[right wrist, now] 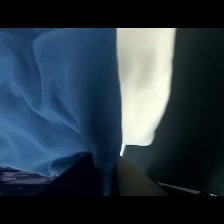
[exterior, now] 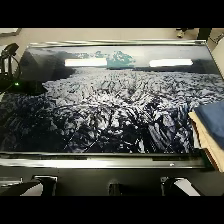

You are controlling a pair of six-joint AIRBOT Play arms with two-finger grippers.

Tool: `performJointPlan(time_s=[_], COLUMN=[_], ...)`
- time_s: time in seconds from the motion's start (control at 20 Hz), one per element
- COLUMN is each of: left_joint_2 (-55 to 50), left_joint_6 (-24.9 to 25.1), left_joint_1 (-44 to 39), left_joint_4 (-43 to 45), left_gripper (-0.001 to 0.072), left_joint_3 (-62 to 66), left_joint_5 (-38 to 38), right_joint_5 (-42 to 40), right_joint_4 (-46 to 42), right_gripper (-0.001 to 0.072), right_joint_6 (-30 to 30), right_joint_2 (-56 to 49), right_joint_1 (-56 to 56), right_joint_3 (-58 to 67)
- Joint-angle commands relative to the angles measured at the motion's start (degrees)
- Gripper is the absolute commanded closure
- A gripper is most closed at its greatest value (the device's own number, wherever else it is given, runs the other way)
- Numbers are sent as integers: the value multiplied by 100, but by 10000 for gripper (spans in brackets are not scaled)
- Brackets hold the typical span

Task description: Fold the clothes and pants, and hang the long-sleeved shirts on hangers.

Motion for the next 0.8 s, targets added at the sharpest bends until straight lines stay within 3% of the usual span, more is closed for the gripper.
performJointPlan(time_s=[0.0, 0.2, 0.25, 0.3, 0.35, 0.45, 0.55, 0.65, 0.7, 0.75], left_joint_2=[4, 2, 2, 2, 2, 2, 0, -17, -57, -138], left_joint_6=[-2, -4, -2, -4, -4, -2, -2, -4, -188, -732], left_joint_1=[-4, -4, -4, -4, -4, -4, -9, -83, -245, -490], left_joint_4=[-192, -551, -592, -614, -619, -699, -765, -616, -17, 1062], left_gripper=[685, 685, 686, 686, 685, 686, 686, 688, 689, 690], left_joint_3=[-2, -2, -2, 0, 0, 76, 363, 807, 1045, 1252], left_joint_5=[-42, -17, -15, -13, -9, 15, 271, 975, 1338, 1456], right_joint_5=[-577, -896, -896, -914, -979, -1261, -2393, -3823, -4277, -4518], right_joint_4=[-433, -455, -442, -393, -199, 479, 1727, 2365, 2319, 2155], right_gripper=[671, 666, 551, 250, 10, 8, 12, 18, 18, 18], right_joint_6=[-68, -31, 0, -2, -177, -428, -435, -636, -791, -848], right_joint_2=[120, 107, 107, 109, 111, 109, 109, 109, 107, 85], right_joint_1=[-9, -9, -9, -9, -7, 4, 61, 684, 1211, 1849], right_joint_3=[-1075, -1270, -1270, -1268, -1239, -789, 122, 1071, 1375, 1541])
